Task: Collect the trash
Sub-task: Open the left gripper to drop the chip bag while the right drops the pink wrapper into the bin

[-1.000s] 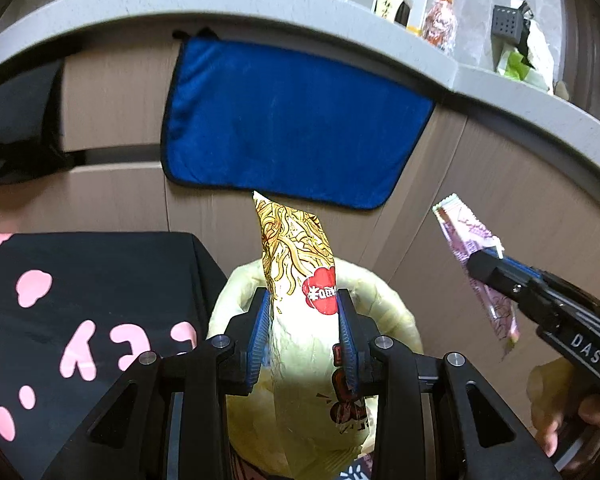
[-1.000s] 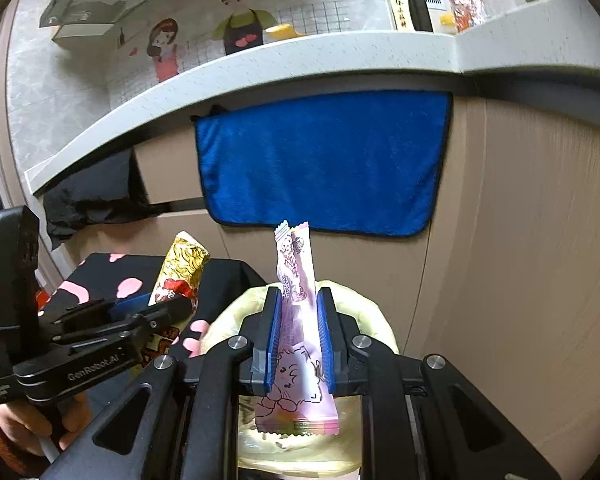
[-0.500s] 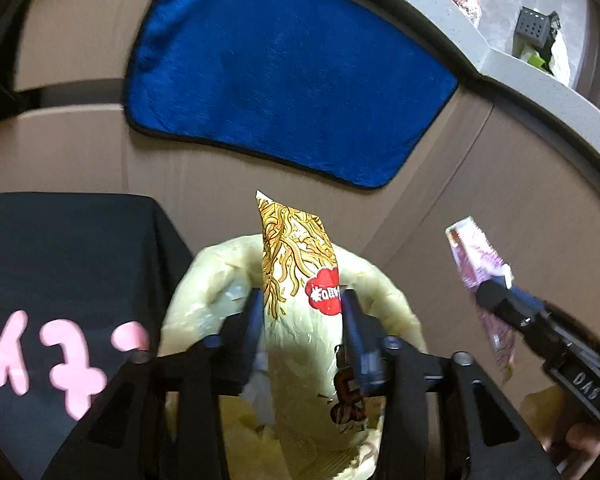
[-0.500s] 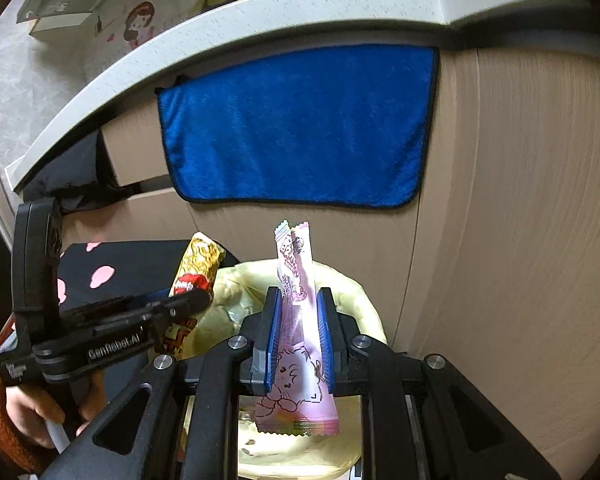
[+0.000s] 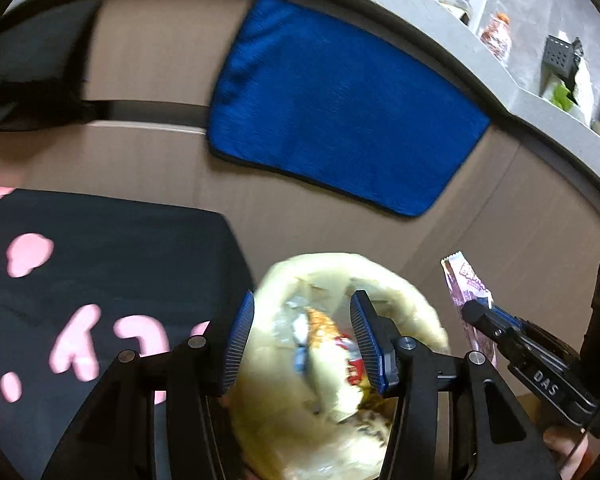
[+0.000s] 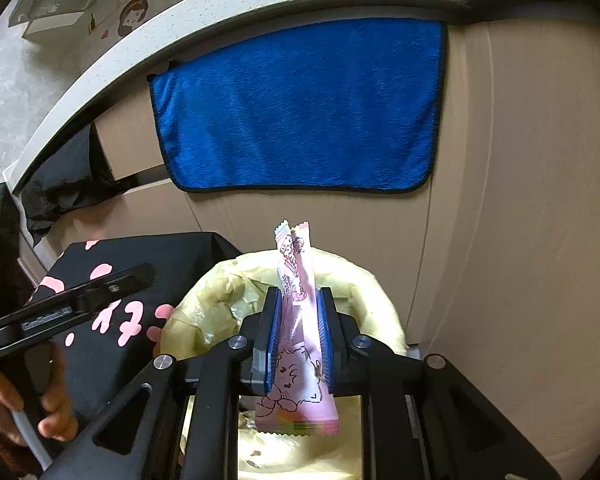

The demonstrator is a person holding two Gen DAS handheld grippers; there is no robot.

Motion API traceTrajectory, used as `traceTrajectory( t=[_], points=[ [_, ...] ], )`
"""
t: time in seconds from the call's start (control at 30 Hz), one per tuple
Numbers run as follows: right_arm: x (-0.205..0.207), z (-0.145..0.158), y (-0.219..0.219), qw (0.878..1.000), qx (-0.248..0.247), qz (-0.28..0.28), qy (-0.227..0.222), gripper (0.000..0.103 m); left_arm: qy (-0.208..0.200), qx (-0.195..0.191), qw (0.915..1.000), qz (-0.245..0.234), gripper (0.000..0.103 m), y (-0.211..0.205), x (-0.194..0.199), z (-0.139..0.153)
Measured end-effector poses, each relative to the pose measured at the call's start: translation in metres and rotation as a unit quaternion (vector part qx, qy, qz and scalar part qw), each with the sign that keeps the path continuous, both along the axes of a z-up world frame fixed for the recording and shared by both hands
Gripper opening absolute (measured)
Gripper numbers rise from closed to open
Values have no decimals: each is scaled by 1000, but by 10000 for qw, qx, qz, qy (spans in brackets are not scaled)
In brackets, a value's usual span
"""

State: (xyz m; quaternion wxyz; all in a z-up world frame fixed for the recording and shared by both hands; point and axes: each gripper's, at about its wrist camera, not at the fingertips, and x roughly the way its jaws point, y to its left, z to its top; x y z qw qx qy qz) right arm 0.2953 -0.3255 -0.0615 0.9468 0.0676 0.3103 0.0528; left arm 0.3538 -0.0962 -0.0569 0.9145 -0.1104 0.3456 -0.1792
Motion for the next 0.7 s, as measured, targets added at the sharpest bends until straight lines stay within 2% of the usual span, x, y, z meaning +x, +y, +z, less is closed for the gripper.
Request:
traceTrajectory(
  t=[0.17,0.4,0.5,0.57,0.7],
  points=[
    [12,-13,15,10000,42,72,35,17,96,60,9999,98,51,17,-13,-5],
    [26,-33,26,9998,-15,34,183,18,16,177,9996,206,51,26,-31,-9],
    [28,-37,26,9997,19,13,262,23,-7,291,9992,267,51,29,-41,-9],
    [26,-36,25,9996,100,52,271,36,27,396,9988,297,51,31,-45,-9],
    [14,-28,26,9997,137,103,169,43,212,343,9986,332,51,41,-51,-12]
  ],
)
